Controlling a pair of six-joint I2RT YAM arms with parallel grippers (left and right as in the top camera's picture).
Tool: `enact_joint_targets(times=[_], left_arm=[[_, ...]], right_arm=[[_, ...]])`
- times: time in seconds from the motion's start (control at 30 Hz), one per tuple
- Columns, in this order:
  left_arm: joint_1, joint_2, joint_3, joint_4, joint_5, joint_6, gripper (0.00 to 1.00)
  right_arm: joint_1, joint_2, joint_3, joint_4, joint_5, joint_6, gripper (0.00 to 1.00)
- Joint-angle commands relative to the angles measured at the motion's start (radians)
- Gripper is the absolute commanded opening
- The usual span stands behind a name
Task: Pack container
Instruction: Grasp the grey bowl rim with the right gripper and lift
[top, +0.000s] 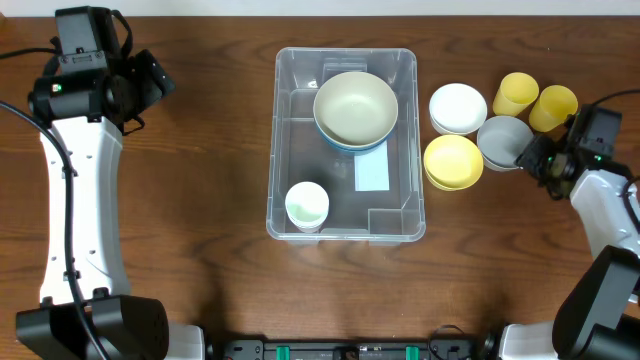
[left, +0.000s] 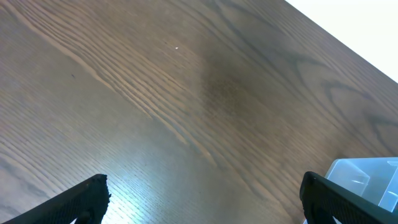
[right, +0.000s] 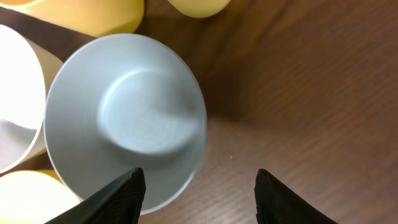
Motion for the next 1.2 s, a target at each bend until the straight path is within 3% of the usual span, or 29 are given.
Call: enact_joint_targets(times=[0.0, 0.23, 0.43, 0.93, 1.07, 1.17], left_arm=[[0.003, 0.01, 0.009, -0.003, -0.016, 0.002, 0.98], [0.003, 0.01, 0.009, -0.003, -0.016, 0.002, 0.98], [0.003, 0.01, 0.009, -0.003, -0.016, 0.002, 0.98], [0.003, 0.01, 0.009, -0.003, -0.016, 0.002, 0.98], [0.003, 0.01, 0.009, -0.003, -0.016, 0.002, 0.98], [0.003, 0.01, 0.009, -0.003, -0.017, 0.002, 0.98]], right_arm=[[-0.004, 0.001, -0.03, 0.034, -0.021, 0.001, 0.57], [-0.004, 0.001, -0.093, 0.126, -0.014, 0.028, 0.56], [-0.004, 0.011, -0.101, 0.139, -0.003, 0.044, 0.47], [-0.004, 0.132, -0.101, 0.215, -0.037, 0.049, 0.46], [-0.004, 0.131, -0.101, 0.199, -0.036, 0.048, 0.35], [-0.006, 0.118, -0.101, 0.179, -0.035, 0.048, 0.17]])
